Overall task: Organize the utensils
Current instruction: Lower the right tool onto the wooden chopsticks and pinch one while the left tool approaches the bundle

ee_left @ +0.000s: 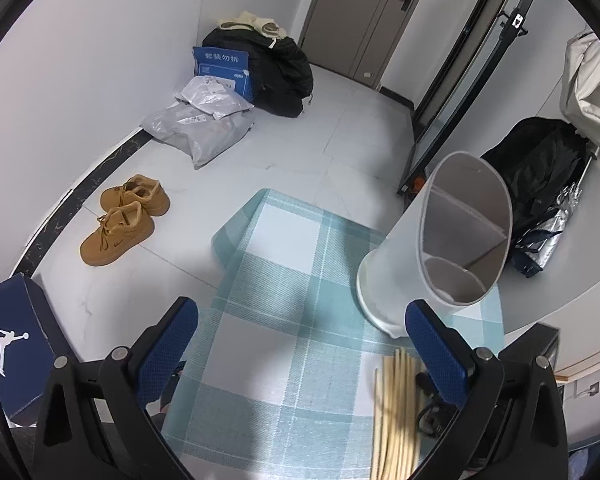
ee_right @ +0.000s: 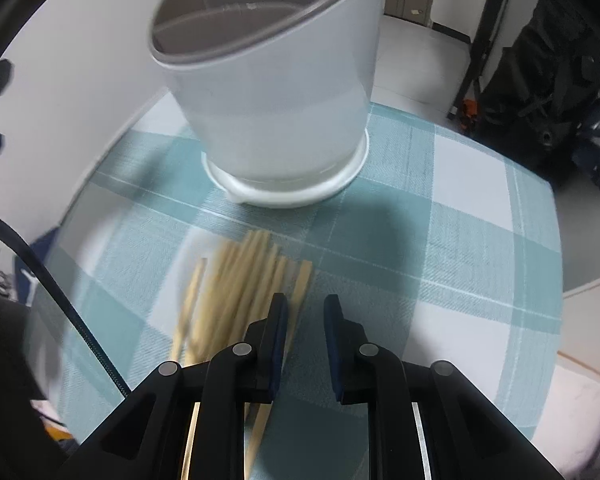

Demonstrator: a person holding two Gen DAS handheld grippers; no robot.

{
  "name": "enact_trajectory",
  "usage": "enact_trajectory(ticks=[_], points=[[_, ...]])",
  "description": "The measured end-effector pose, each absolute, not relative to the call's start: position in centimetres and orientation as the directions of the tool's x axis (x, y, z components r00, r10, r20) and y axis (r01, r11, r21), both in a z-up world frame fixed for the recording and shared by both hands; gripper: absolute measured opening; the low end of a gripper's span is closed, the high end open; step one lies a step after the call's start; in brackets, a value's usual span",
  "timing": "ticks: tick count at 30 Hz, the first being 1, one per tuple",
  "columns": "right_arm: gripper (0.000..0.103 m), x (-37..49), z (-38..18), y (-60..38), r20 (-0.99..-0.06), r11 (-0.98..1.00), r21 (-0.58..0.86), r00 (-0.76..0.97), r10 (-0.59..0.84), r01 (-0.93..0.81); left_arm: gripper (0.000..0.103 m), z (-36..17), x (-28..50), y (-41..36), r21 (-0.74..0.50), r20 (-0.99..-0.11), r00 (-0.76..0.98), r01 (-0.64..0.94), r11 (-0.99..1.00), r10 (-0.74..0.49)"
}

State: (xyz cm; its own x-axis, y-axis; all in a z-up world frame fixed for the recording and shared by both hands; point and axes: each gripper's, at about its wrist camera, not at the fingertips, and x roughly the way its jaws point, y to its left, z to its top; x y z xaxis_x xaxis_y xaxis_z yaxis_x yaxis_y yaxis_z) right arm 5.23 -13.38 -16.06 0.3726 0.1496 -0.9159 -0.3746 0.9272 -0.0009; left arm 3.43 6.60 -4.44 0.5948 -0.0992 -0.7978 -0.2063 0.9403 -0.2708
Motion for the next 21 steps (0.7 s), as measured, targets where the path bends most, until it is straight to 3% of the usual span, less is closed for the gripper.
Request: enact_trajectory(ticks=[6,10,12,21], points=[[0.018,5.4,-16.0,-12.9,-0.903,0.931,-0.039,0.413,0.123,-0.362,0.102,-5.2,3.6,6.9,-0.264,-0.82,0.565,-0.231,0.936,-0.092],[0.013,5.5,-16.1,-13.4,-0.892,0.934,0.035,0.41,0.189,-0.355,0.102,-6.0,3.7,6.1,-0.217,-0.833,0.548,-0.197,0.956,-0.076],[0.006,5.9,-16.1,-14.0,-0.889,0.936,0.075,0.402,0.219,-0.344,0.102,-7.1,3.7,5.5,-0.206,-0.855,0.511,-0.169,0.964,-0.093],[0.005,7.3,-14.1,-17.2,-0.83,0.934,0.248,0.441,0.342,-0.258,0.101,-10.5,2.7,1.6,-0.131,-0.92,0.378,-0.034,0.991,-0.109]])
